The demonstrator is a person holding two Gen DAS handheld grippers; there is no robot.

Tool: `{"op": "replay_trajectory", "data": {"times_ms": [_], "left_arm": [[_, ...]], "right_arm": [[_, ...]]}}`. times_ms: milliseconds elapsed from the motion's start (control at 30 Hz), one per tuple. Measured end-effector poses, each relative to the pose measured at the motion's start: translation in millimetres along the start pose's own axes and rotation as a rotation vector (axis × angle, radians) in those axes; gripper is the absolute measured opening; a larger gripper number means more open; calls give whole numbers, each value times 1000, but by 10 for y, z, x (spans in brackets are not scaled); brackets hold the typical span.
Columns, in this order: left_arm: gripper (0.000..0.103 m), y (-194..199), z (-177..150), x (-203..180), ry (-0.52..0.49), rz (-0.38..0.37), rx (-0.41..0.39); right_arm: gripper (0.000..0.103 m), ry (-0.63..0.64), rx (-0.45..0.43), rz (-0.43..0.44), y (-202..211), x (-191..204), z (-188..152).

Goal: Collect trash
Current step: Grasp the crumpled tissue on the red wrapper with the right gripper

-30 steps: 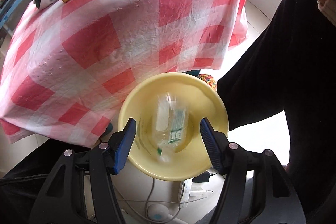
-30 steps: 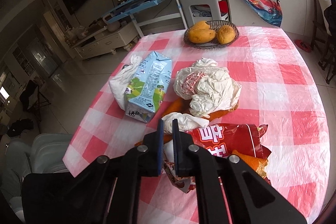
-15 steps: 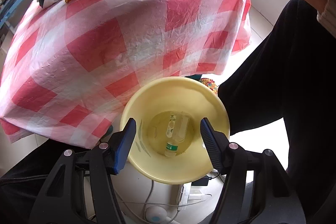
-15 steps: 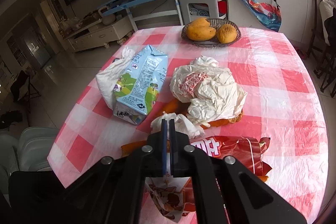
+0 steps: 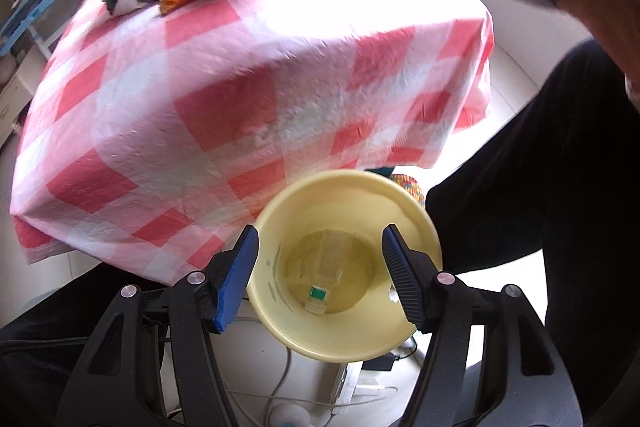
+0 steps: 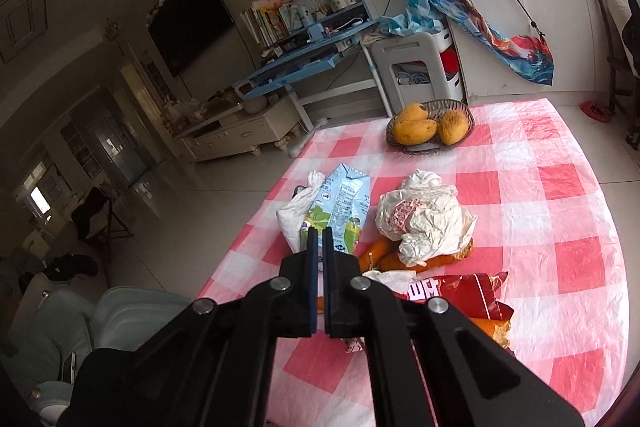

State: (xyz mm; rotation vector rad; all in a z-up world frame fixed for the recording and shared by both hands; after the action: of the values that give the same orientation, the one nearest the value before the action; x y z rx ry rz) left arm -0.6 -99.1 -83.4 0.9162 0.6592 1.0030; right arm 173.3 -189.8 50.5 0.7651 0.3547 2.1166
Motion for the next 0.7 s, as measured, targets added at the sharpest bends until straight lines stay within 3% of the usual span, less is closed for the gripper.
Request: {"op": "replay_trajectory", "data": {"times_ms": [100, 133, 167, 200, 233, 333, 433, 533, 700], "left_arm": [[64, 13, 4, 34, 28, -7, -6], [64, 10, 1, 32, 28, -7, -6], [64, 11, -4, 29, 26, -6, -6], [65, 6, -3, 18, 21, -5, -6], [65, 1, 0, 9, 17, -3, -5], [65, 1, 4, 27, 21, -2, -7], [65, -2, 17, 59, 33, -6, -11], [65, 4, 35, 88, 47, -9, -19], [65, 32, 59, 94, 50, -1, -40]], "right_arm": [[6, 32, 89, -63, -220, -11, -57], [22, 37, 131, -88, -334, -29, -86], [52, 53, 167, -122, -451, -41, -119], [63, 70, 195, -143, -563, -48, -145], [65, 84, 222, -157, -665, -53, -166], [65, 155, 276, -213, -900, -44, -202], [33, 221, 327, -265, -1042, -62, -243], [17, 191, 298, -242, -957, -129, -238], [16, 131, 147, -147, -600, -98, -110]]}}
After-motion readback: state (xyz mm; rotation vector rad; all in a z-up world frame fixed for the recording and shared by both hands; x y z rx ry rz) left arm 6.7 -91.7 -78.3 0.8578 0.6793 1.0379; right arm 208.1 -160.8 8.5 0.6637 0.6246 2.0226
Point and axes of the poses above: each gripper's, at about its wrist camera, not at the fingertips, and y roughly against the way its jaws point, x to its left, z to its top, the point moved 2 cm from there along -y, roughly the way its jaws point, and after that the axes turned 3 degrees about -x, right-handed, at the moved point
